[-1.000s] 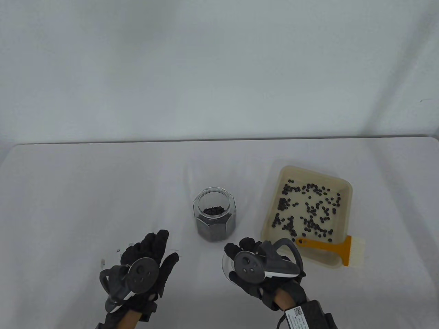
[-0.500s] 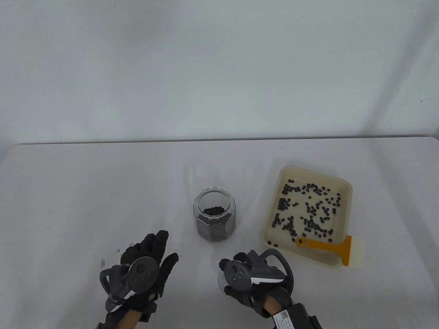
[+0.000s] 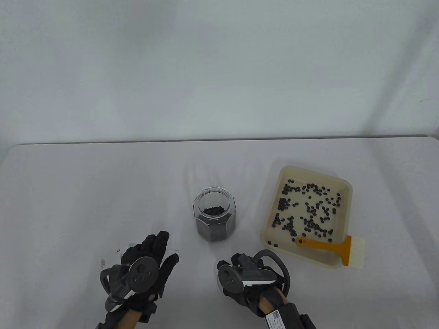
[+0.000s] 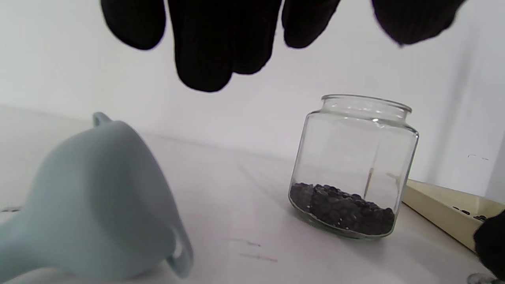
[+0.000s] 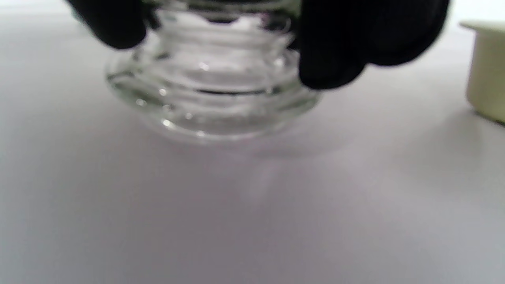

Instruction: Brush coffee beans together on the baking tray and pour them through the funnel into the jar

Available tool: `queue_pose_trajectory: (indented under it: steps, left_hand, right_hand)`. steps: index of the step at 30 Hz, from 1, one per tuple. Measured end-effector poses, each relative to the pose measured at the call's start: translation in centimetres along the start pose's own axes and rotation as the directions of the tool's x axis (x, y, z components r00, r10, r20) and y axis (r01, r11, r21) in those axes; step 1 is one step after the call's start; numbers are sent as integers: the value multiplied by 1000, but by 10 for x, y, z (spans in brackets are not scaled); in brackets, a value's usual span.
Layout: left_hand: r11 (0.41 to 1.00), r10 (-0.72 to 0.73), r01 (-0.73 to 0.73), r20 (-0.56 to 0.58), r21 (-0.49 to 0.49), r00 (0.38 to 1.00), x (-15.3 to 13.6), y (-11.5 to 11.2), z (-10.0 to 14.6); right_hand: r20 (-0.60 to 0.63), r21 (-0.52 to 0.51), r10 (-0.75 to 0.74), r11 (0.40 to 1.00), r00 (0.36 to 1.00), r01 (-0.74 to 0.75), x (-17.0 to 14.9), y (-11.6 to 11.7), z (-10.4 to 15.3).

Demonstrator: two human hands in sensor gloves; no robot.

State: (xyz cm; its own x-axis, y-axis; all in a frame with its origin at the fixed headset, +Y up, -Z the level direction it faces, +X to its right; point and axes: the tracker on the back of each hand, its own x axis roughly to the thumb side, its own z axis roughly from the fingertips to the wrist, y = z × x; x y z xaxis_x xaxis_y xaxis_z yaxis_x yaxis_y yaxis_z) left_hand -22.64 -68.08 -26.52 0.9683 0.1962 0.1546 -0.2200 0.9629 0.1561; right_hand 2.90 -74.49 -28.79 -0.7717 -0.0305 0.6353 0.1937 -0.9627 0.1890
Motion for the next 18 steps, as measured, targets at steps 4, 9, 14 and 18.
queue_pose_trajectory:
  steps: [4, 9, 14, 18]
  left_hand:
    - [1000, -2, 2, 1, -1, 1000, 0, 0, 0]
    - [1000, -4, 4, 4, -6, 1000, 0, -1, 0]
    - [1000, -8, 8, 6, -9, 1000, 1, -1, 0]
    - [1000, -7, 8, 8, -19, 1000, 1, -2, 0]
  right_hand:
    - [-11, 13, 14, 1000, 1000, -14, 1, -1, 0]
    - [-22, 14, 59, 998, 998, -58, 4, 1, 0]
    - [-39, 28, 69, 997, 997, -68, 4, 0, 0]
    - [-49, 38, 59, 998, 997, -57, 2, 0, 2]
